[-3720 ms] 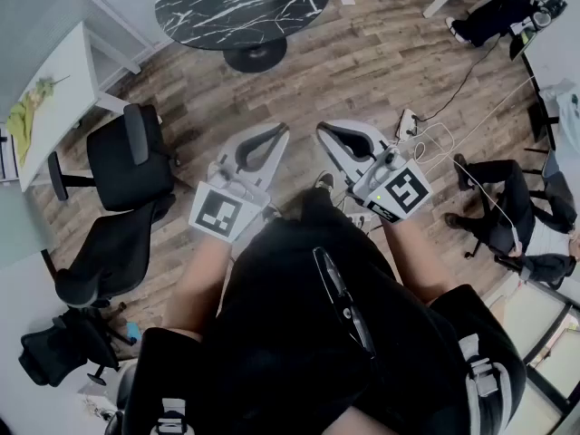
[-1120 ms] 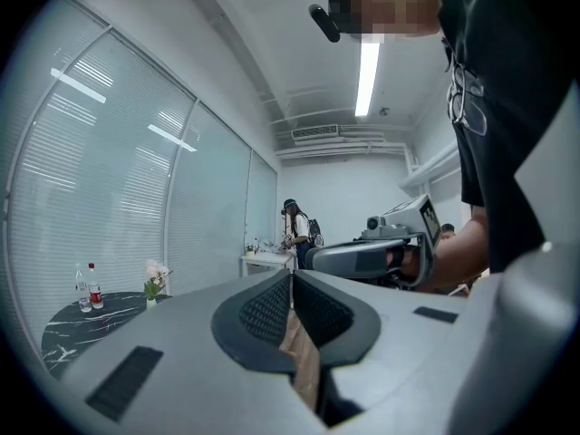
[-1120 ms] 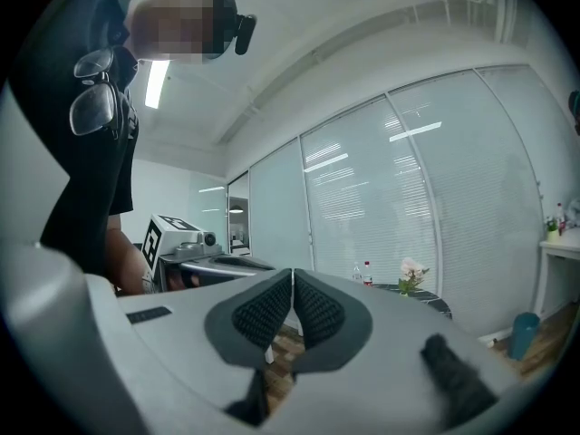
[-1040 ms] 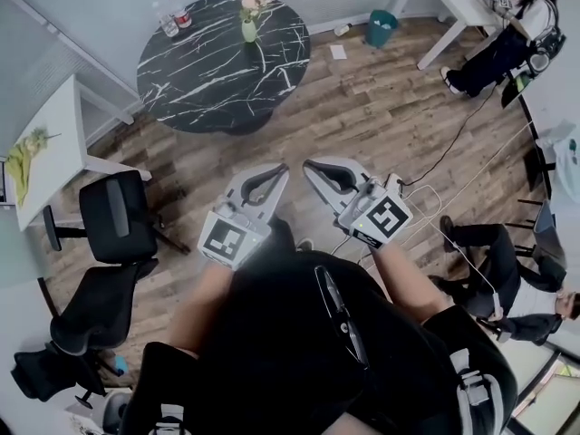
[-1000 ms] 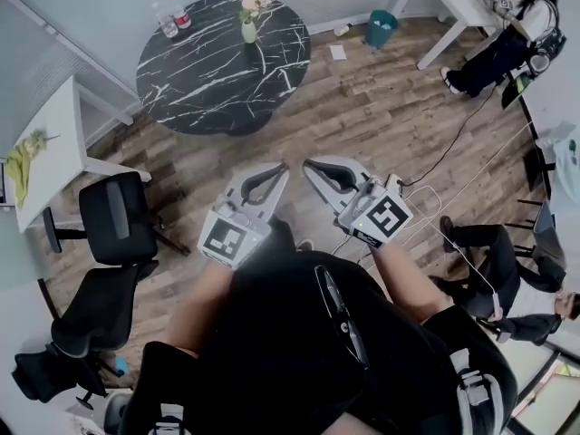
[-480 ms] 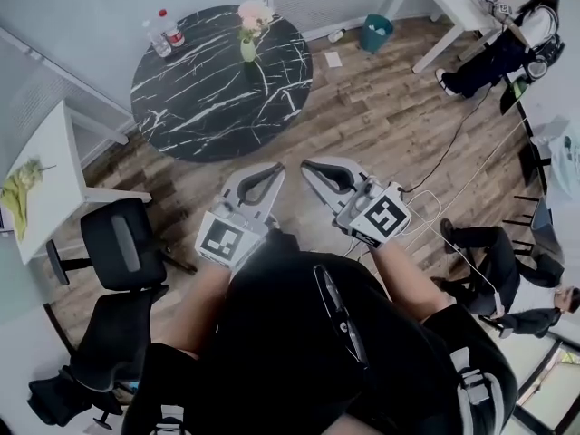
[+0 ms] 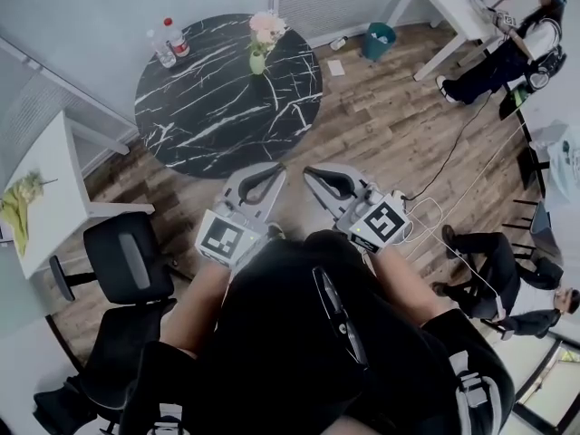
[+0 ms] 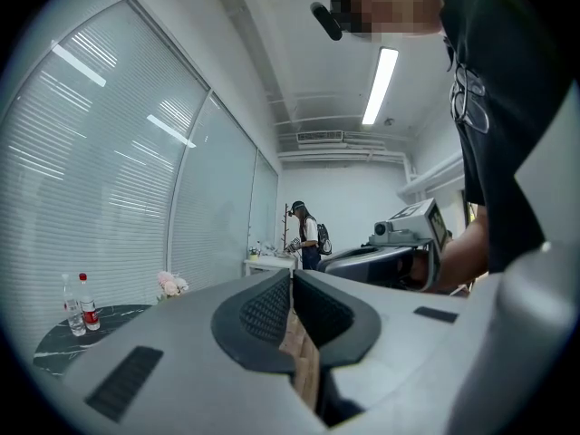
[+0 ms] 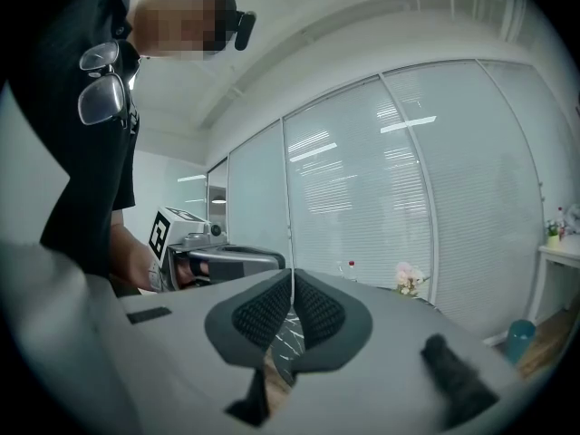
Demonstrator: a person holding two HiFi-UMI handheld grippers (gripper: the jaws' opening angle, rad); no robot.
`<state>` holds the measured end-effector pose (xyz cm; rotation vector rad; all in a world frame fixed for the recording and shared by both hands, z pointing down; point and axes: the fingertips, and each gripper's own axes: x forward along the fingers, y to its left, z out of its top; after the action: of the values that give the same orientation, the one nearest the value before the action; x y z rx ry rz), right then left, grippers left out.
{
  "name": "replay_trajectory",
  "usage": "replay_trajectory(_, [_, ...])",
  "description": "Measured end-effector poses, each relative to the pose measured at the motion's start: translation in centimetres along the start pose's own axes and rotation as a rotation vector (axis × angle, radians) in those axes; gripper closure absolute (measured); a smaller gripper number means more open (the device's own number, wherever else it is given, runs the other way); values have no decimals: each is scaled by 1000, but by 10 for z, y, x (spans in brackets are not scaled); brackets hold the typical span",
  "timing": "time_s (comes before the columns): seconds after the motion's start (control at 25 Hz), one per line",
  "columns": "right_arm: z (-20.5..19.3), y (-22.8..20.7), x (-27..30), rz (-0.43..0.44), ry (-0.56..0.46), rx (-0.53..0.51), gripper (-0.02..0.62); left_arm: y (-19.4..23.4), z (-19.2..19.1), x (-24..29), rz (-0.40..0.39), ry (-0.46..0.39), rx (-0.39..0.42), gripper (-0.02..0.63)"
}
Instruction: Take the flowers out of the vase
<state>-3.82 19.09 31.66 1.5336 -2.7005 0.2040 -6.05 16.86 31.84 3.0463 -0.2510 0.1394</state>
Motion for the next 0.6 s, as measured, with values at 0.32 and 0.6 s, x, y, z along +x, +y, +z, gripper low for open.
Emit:
replay_trajectory(0.32, [-7,-31,19,-2,37,-11,575,27,-3,17,21,1,-6,586])
replay_trajectory(0.6, [-5,-73,34,63,35,-25,575,56,-3,48,83,21,-5,586])
